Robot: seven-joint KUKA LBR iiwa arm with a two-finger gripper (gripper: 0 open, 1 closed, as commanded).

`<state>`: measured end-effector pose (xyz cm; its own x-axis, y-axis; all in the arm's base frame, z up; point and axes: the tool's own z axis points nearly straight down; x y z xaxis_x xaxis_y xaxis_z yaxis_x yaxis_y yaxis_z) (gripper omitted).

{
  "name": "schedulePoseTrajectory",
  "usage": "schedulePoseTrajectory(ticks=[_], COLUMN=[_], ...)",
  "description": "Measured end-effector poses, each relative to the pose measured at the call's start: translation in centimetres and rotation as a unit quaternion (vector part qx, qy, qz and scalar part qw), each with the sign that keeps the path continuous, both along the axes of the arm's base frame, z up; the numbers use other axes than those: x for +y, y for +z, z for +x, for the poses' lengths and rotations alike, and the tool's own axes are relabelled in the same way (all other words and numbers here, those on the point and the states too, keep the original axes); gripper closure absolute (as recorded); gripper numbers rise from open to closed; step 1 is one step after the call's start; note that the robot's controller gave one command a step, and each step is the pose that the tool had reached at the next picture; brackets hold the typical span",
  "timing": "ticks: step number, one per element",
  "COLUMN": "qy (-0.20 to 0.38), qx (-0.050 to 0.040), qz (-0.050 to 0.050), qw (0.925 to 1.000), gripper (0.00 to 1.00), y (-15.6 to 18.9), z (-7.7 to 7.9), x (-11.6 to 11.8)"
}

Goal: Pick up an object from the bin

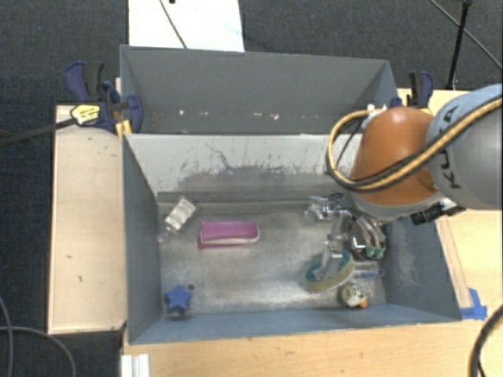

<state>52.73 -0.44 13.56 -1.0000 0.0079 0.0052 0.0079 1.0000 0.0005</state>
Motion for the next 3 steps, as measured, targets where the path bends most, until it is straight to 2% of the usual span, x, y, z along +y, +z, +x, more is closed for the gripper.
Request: schedulePoseTrajectory(ticks=[1, 2, 3], qy=[0.053, 0.056, 0.091], qx=[-0.0009, -0.0034, -0.0085], qz=[-0.001, 0.000, -0.002], qw=[0.9986, 0.9984, 0.9958], gripper=[0.00, 1.00, 1.00], y=[-6.8, -6.6, 9.9], z=[-3.7, -3.5, -0.8], x=[-7.2, -6.8, -7.6])
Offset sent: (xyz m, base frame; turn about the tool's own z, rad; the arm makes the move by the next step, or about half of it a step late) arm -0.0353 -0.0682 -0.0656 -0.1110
